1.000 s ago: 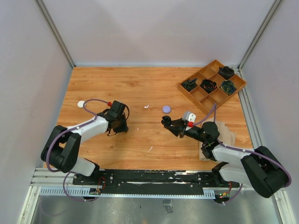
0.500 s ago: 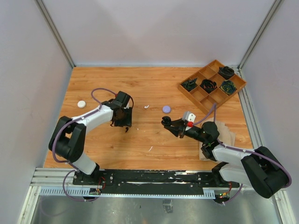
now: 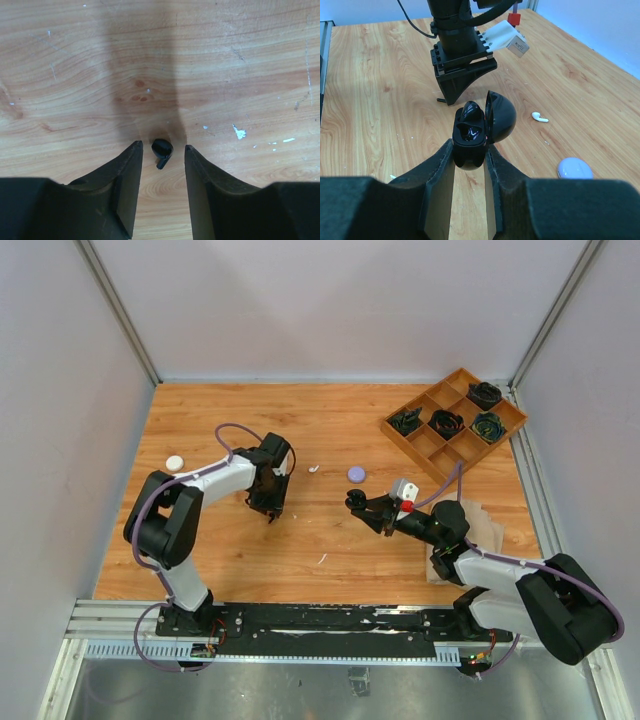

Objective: Insert the wireless bluetooth earbuds into the charging case
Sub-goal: Pick up the earbud from the center of the board, then place the earbud in the charging case.

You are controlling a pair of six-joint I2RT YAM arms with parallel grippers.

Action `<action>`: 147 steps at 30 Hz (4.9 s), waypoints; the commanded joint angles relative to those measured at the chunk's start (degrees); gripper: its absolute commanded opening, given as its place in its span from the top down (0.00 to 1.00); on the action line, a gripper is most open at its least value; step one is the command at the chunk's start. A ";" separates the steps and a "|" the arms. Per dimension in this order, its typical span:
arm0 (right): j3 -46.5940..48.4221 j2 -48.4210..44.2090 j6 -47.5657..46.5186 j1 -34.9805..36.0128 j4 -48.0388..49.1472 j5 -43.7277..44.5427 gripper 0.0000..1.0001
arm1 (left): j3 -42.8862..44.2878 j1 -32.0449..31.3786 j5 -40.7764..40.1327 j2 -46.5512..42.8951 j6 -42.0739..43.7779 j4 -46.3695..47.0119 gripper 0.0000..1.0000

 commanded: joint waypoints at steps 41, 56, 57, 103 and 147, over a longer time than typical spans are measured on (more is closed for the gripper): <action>1.12 0.04 -0.16 0.75 0.98 -1.00 0.87 | 2.20 -5.25 -6.26 6.38 -2.25 -6.18 0.63; 1.16 -1.11 -1.08 1.31 0.23 -0.65 0.87 | 2.13 -6.51 -6.29 2.94 -3.06 -3.75 0.76; 1.26 -1.37 -1.43 1.40 -0.15 -0.47 0.87 | 1.99 -6.50 -5.93 2.13 -3.11 -2.79 0.77; 6.21 4.39 -14.95 11.72 7.90 26.32 0.88 | -18.11 -16.18 10.99 -37.01 -3.18 55.14 0.78; 4.07 5.23 -13.94 13.87 15.10 30.19 0.89 | -21.75 -25.31 -3.28 -29.03 -4.75 68.72 0.76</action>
